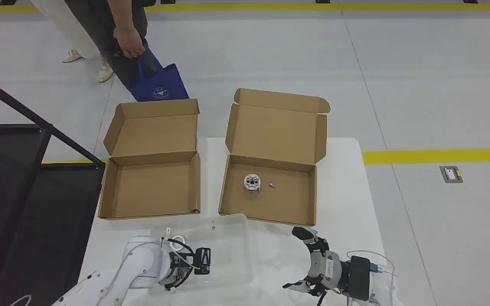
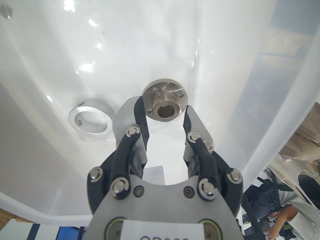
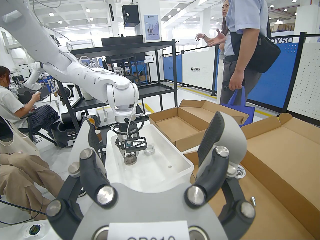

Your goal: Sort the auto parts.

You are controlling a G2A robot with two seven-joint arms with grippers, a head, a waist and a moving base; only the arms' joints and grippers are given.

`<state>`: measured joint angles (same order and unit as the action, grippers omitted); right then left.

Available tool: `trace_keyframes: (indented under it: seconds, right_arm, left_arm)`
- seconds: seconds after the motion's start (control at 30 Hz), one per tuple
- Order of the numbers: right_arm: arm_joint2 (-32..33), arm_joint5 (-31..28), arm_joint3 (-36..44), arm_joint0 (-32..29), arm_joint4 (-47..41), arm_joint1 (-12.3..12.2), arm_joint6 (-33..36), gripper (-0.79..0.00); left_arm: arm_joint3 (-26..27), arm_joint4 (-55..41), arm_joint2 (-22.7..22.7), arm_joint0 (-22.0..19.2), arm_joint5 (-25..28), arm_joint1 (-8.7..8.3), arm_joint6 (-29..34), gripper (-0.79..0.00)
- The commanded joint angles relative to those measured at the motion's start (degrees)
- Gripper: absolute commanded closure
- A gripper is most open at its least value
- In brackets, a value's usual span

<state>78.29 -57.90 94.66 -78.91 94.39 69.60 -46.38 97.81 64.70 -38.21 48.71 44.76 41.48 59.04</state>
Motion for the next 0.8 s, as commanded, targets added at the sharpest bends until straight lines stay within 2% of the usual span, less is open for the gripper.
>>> trace_keyframes:
  seconds: [0.0,0.23,0.37,0.4,0.43,0.5,0.53,0.7,0.77]
  right_arm:
    - [0.00,0.00,0.00,0.00,0.00,0.00,0.00,-0.785]
    - [0.00,0.00,0.00,0.00,0.00,0.00,0.00,-0.785]
    - [0.00,0.00,0.00,0.00,0.00,0.00,0.00,-0.785]
    - [0.00,0.00,0.00,0.00,0.00,0.00,0.00,-0.785]
    - [0.00,0.00,0.00,0.00,0.00,0.00,0.00,-0.785]
    - [0.00,0.00,0.00,0.00,0.00,0.00,0.00,-0.785]
    - [0.00,0.00,0.00,0.00,0.00,0.00,0.00,-0.785]
    - [0.00,0.00,0.00,0.00,0.00,0.00,0.00,-0.785]
    - [0.00,0.00,0.00,0.00,0.00,0.00,0.00,-0.785]
  left_arm:
    - [-0.41,0.32,0.21,-0.08,-0.08,0.25,-0.23,-0.376]
    - [-1.55,1.29,0.73,-0.36,0.06,0.96,-0.68,-0.363]
    - [-2.18,1.61,0.89,-0.50,0.09,1.31,-0.81,-0.323]
    - [-2.27,1.64,0.87,-0.54,0.01,1.39,-0.91,-0.277]
    - [-2.32,1.70,0.87,-0.55,0.01,1.44,-0.95,-0.172]
    - [-2.35,1.82,0.66,-0.61,-0.21,1.57,-1.34,-0.034]
    - [-2.35,1.79,0.56,-0.60,-0.23,1.59,-1.44,0.000]
    - [-0.92,1.43,-1.35,-0.05,-0.42,1.15,-2.28,0.000]
    - [0.86,0.74,-3.15,0.88,-0.04,0.48,-3.21,0.000]
